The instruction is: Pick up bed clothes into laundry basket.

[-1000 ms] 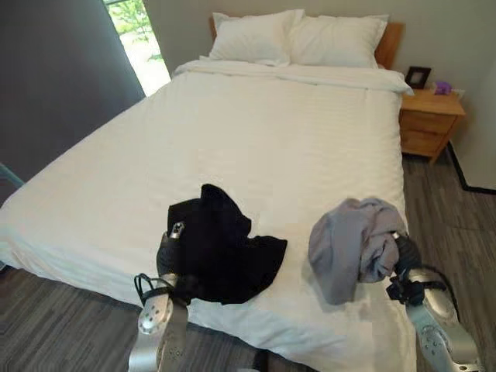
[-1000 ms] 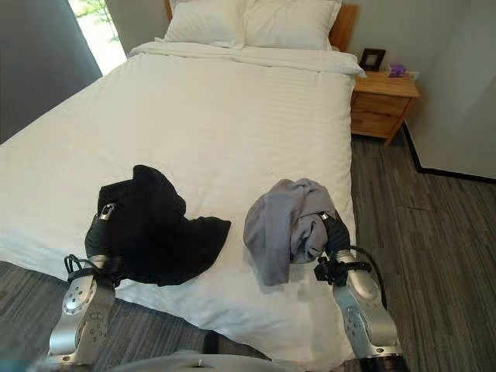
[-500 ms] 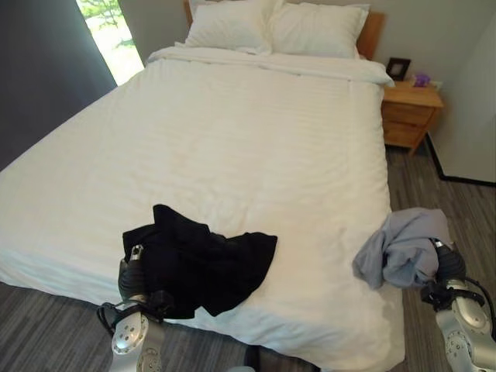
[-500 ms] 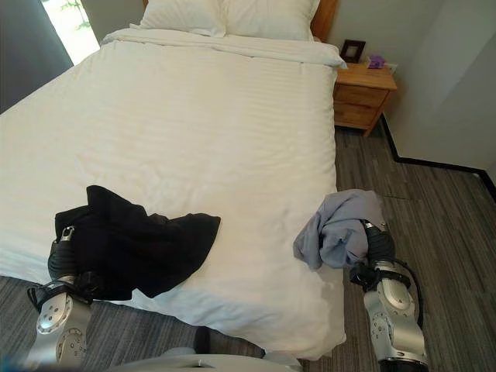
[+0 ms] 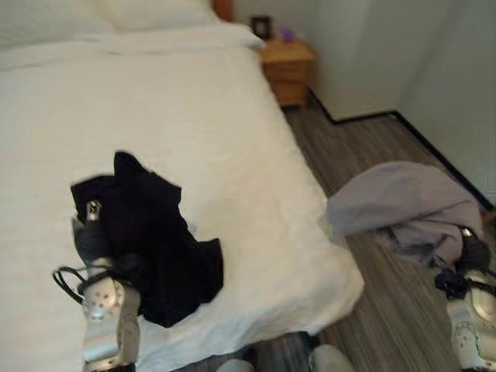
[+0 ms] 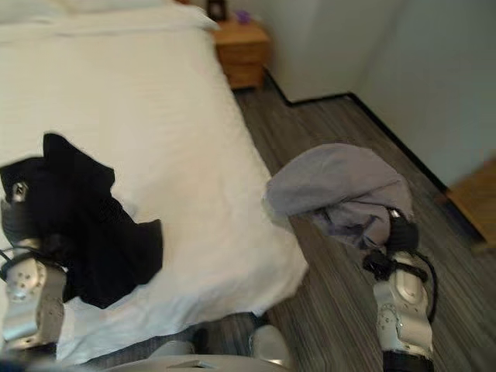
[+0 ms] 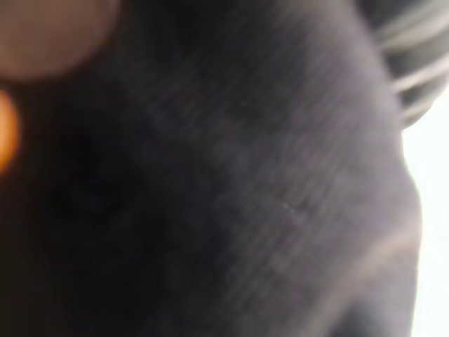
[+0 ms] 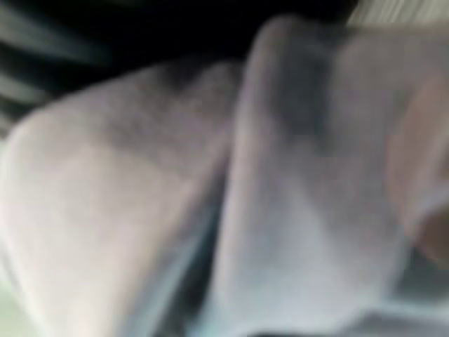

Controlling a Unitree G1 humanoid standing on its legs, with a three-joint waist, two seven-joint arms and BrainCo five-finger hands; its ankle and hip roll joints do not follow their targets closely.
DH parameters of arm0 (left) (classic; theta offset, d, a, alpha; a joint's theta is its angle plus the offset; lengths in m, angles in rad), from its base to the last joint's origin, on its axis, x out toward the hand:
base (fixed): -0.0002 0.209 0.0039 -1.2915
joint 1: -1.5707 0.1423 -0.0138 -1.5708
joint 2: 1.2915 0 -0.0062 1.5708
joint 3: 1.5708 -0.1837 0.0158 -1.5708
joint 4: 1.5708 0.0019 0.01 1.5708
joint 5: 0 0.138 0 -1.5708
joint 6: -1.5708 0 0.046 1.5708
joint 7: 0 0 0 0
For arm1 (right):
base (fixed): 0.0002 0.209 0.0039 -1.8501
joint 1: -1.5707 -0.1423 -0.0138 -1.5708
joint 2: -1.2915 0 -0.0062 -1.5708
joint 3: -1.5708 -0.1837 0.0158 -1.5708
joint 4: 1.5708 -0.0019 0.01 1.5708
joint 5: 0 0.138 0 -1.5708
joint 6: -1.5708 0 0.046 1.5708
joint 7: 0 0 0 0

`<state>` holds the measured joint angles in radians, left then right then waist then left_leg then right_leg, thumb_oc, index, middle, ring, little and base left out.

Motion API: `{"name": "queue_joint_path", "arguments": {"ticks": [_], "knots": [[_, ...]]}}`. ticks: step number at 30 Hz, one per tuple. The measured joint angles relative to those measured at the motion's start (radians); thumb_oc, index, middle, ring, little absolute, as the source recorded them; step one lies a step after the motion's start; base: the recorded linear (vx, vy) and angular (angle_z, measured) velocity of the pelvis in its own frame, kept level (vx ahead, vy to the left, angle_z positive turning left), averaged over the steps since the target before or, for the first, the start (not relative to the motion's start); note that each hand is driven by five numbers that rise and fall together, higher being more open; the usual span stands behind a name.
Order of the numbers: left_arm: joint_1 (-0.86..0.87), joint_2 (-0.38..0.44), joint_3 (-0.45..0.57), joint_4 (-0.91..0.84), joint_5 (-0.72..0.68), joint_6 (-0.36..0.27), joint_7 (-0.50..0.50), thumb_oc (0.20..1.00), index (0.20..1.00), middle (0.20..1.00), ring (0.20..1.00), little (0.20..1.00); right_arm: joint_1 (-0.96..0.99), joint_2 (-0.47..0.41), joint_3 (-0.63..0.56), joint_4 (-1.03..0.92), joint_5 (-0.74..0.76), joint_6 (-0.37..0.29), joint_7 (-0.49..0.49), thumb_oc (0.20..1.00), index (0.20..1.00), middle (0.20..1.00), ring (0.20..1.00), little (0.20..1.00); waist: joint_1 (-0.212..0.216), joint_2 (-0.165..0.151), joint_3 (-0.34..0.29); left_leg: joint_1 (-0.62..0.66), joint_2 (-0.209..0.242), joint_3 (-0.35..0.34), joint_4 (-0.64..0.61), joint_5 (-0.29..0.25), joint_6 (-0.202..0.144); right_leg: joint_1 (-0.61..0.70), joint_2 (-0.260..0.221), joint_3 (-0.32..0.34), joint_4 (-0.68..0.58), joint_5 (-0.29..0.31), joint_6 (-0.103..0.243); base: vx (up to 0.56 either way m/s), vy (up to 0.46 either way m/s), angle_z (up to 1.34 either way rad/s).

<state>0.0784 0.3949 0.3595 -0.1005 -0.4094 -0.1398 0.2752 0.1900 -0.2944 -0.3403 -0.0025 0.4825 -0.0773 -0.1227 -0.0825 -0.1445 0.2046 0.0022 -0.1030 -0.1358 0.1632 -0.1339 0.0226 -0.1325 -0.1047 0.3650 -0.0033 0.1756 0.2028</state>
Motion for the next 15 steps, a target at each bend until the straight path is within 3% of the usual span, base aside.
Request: {"name": "queue_joint_path", "arguments": {"ticks": [1,2,3,5,6,7,9,10,12,13,14,15], "knots": [[0.011,0.011,-0.008,-0.007,0.001,-0.001,-0.005,0.2,0.2,0.2,0.2,0.2,-0.004,0.007,0.006,0.001,-0.006,0.0,-0.001,0.2,0.2,0.2,0.2,0.2,0.006,0.01,0.006,-0.023,0.027,0.055,0.032,-0.004,0.008,-0.018,0.019,-0.031,-0.038,0.087,-0.007,-0.35,0.062,-1.63],[0.02,0.017,-0.011,-0.012,0.002,-0.001,-0.012,0.2,0.2,0.2,0.2,0.2,-0.018,0.015,0.014,0.006,-0.01,0.0,-0.003,0.2,0.2,0.2,0.2,0.2,0.015,0.036,0.014,-0.061,0.068,0.118,0.065,-0.016,0.025,-0.026,0.034,-0.127,-0.097,0.19,-0.041,-0.16,0.055,-1.93],[0.01,0.005,-0.013,-0.004,0.019,-0.001,-0.025,0.2,0.2,0.2,0.2,0.2,-0.017,0.016,0.028,0.0,-0.013,0.001,0.0,0.2,0.2,0.2,0.2,0.2,0.034,0.065,0.034,-0.043,0.08,0.143,0.03,-0.017,0.023,-0.031,0.03,-0.354,-0.026,0.073,-0.067,-0.33,0.075,-1.46],[0.001,-0.042,-0.024,-0.001,0.022,-0.002,-0.037,0.2,0.2,0.2,0.2,0.2,-0.002,0.017,0.026,0.0,-0.013,0.006,0.0,0.2,0.2,0.2,0.2,0.2,0.009,0.105,0.04,-0.034,0.103,0.193,0.014,0.007,0.042,0.025,0.002,-0.448,0.099,-0.084,-0.09,-0.27,0.029,-0.83],[0.008,-0.062,-0.028,-0.001,0.022,-0.004,-0.04,0.2,0.2,0.2,0.2,0.2,-0.008,0.015,0.026,-0.005,-0.013,0.006,0.002,0.2,0.2,0.2,0.2,0.2,0.02,0.132,0.05,-0.035,0.122,0.216,0.015,0.011,0.042,0.029,-0.002,-0.469,0.214,-0.16,-0.087,-0.2,0.003,-0.87],[0.016,-0.071,-0.034,-0.002,0.022,-0.002,-0.046,0.2,0.2,0.2,0.2,0.2,-0.006,0.015,0.023,-0.009,-0.014,0.006,0.001,0.2,0.2,0.2,0.2,0.2,0.032,0.159,0.056,-0.026,0.135,0.239,-0.01,0.024,0.041,0.039,-0.019,-0.495,0.266,-0.198,-0.085,-0.24,-0.008,-0.93],[0.016,-0.074,-0.038,-0.003,0.022,-0.002,-0.045,0.2,0.2,0.2,0.2,0.2,-0.02,0.01,0.032,-0.017,-0.014,0.008,0.0,0.2,0.2,0.2,0.2,0.2,0.06,0.185,0.07,-0.02,0.149,0.297,-0.034,0.052,0.045,0.086,-0.092,-0.569,0.313,-0.245,-0.073,-0.18,-0.055,-0.99],[0.023,-0.076,-0.03,-0.003,0.021,-0.002,-0.042,0.2,0.2,0.2,0.2,0.2,-0.042,0.009,0.053,-0.022,-0.014,0.008,0.002,0.2,0.2,0.2,0.2,0.2,0.081,0.189,0.069,-0.016,0.163,0.359,-0.04,0.056,0.038,0.119,-0.158,-0.643,0.33,-0.255,-0.063,-0.13,-0.085,-1.17],[0.029,-0.074,-0.028,-0.005,0.021,-0.001,-0.039,0.2,0.2,0.2,0.2,0.2,-0.057,0.009,0.09,-0.042,-0.016,0.008,0.005,0.2,0.2,0.2,0.2,0.2,0.103,0.178,0.061,-0.015,0.177,0.412,-0.05,0.069,0.015,0.178,-0.231,-0.735,0.276,-0.241,-0.058,-0.1,-0.118,-1.13],[0.03,-0.071,-0.025,-0.008,0.021,-0.001,-0.038,0.2,0.2,0.2,0.2,0.2,-0.06,0.011,0.099,-0.053,-0.018,0.008,0.005,0.2,0.2,0.2,0.2,0.2,0.114,0.164,0.057,-0.014,0.177,0.43,-0.058,0.077,-0.003,0.188,-0.244,-0.748,0.247,-0.179,-0.067,-0.12,-0.169,-1.42],[0.048,-0.067,-0.016,-0.01,0.019,-0.001,-0.038,0.2,0.2,0.2,0.2,0.2,-0.094,0.002,0.118,-0.064,-0.049,0.012,0.012,0.2,0.2,0.2,0.2,0.2,0.128,0.157,0.052,0.004,0.203,0.484,-0.102,0.112,-0.042,0.193,-0.196,-0.792,0.166,-0.18,-0.041,-0.15,-0.296,-1.39],[0.05,-0.079,-0.022,-0.01,0.019,0.0,-0.041,0.2,0.2,0.2,0.2,0.2,-0.095,-0.005,0.115,-0.06,-0.051,0.011,0.01,0.2,0.2,0.2,0.2,0.2,0.111,0.15,0.024,0.012,0.222,0.485,-0.144,0.15,-0.073,0.206,-0.147,-0.797,0.063,-0.192,-0.024,-0.1,-0.336,-1.54]]}}
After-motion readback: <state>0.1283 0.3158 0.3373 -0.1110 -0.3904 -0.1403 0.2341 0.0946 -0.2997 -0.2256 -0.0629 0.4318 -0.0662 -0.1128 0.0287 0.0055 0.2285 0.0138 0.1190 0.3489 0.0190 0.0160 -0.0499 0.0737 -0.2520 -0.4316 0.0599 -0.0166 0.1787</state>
